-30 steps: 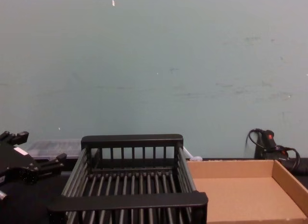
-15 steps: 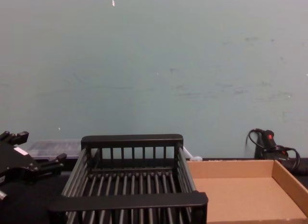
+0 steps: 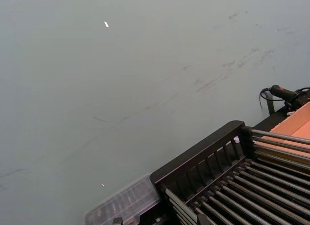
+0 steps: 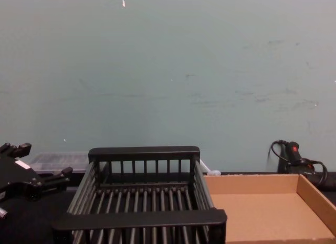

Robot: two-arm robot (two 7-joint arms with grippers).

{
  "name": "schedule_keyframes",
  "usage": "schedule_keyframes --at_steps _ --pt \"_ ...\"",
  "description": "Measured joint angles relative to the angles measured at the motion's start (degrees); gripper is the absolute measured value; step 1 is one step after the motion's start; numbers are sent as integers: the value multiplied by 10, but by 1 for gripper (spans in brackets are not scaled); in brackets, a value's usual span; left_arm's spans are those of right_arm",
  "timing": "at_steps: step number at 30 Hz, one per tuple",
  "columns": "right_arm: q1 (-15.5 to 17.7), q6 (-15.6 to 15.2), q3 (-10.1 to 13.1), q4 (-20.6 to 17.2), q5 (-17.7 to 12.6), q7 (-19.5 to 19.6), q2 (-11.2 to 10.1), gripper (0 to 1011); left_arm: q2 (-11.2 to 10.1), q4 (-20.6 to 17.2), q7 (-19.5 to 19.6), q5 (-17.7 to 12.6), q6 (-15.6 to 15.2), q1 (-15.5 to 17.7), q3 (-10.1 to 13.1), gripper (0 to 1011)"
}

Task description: Pick up the white tape and place it into the black box , Pick up the silver tape and place it into the brown box.

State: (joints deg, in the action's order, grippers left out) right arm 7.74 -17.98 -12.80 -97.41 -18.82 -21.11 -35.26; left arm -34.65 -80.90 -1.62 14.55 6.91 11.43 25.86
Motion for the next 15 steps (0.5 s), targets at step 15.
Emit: schedule_keyframes --at_steps 15 --pt "-1 3 27 -26 -27 7 1 77 0 0 0 0 0 0 0 1001"
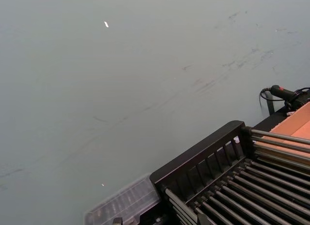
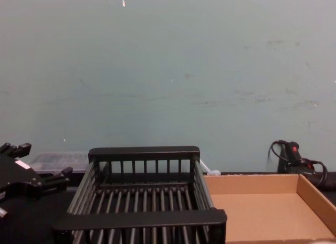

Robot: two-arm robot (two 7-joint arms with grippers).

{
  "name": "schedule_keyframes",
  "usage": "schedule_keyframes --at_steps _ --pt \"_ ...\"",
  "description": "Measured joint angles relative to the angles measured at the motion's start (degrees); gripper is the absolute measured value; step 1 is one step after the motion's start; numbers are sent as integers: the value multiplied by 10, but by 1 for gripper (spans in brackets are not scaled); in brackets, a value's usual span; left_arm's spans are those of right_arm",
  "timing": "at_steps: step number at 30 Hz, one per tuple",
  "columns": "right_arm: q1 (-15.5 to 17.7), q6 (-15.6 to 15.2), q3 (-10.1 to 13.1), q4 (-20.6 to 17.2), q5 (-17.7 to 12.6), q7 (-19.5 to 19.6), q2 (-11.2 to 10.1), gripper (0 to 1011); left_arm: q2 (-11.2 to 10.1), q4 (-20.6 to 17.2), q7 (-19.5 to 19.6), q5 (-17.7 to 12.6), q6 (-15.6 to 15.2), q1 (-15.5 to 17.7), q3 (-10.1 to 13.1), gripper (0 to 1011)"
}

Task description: Pick up the white tape and place it into the black box , Pick up the silver tape and place it into the brown box.

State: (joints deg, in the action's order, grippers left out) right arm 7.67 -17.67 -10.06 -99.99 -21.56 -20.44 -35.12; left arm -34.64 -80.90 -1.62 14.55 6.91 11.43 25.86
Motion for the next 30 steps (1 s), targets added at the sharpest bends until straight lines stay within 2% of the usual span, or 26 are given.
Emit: schedule_keyframes --at_steps 11,30 --pt "-29 -6 5 9 -2 18 12 75 0 0 0 0 0 0 0 1001" --pt "-117 -17 -32 53 36 19 41 75 0 0 0 0 0 0 0 1001"
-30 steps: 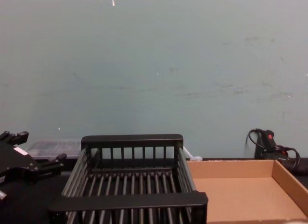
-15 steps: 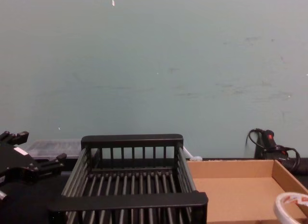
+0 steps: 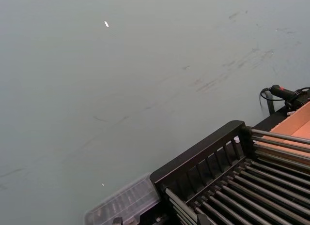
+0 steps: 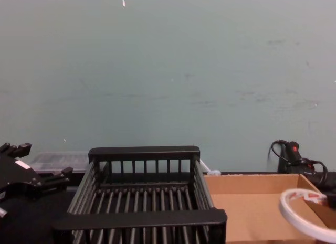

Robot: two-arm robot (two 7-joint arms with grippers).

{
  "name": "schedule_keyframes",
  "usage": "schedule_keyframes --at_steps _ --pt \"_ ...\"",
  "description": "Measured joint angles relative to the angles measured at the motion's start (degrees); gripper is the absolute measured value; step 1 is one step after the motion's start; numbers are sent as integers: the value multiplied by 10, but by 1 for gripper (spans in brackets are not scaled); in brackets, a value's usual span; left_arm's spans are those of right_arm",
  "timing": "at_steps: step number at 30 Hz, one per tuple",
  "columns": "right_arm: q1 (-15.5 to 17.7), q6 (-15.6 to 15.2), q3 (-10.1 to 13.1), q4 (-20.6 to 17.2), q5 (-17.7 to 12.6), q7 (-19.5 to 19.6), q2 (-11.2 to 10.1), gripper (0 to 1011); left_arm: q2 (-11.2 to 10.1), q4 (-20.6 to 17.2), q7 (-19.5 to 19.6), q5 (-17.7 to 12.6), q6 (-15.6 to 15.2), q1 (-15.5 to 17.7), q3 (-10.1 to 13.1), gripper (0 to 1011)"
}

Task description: Pick up the white tape and place it into the black box , Pick up the silver tape and place it into the brown box.

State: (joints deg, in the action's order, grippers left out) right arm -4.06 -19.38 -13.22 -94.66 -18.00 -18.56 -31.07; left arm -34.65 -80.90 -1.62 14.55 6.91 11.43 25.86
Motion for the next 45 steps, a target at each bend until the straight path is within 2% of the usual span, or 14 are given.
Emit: schedule_keyframes --at_steps 21,45 --pt "-90 5 -56 42 42 -25 41 75 0 0 0 0 0 0 0 1001" --pt "-167 19 -112 106 84 -46 91 75 0 0 0 0 0 0 0 1001"
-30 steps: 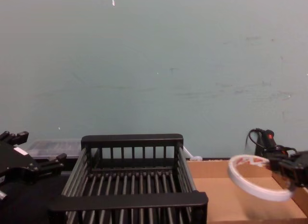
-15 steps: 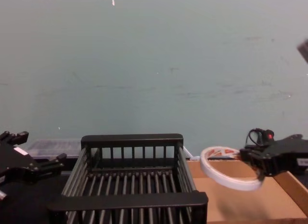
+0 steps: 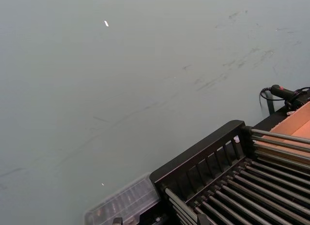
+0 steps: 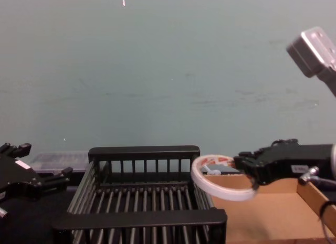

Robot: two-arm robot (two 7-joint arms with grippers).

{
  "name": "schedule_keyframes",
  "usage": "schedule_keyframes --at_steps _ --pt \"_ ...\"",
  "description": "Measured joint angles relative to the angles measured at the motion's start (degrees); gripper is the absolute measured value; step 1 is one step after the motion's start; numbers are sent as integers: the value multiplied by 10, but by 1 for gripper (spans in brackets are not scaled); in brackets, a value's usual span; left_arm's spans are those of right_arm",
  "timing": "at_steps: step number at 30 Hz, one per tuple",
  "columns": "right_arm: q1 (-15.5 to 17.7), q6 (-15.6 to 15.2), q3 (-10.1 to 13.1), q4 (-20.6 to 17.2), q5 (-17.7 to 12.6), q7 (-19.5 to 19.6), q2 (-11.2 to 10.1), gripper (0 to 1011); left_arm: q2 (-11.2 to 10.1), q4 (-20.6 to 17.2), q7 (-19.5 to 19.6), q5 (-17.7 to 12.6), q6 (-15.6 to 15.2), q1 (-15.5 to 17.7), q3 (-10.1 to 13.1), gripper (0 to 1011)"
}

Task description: Pick up the white tape and place it into the black box , Pick up the silver tape and place it into the brown box.

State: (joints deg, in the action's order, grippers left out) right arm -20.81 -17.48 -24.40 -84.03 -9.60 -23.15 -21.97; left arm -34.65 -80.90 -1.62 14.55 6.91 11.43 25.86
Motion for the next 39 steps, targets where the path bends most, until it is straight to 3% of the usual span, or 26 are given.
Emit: schedule_keyframes --at_steps 18,39 --pt "-37 13 -31 30 16 -17 32 75 0 0 0 0 0 0 0 1001" --pt "-72 22 -50 80 30 -19 64 75 0 0 0 0 0 0 0 1001"
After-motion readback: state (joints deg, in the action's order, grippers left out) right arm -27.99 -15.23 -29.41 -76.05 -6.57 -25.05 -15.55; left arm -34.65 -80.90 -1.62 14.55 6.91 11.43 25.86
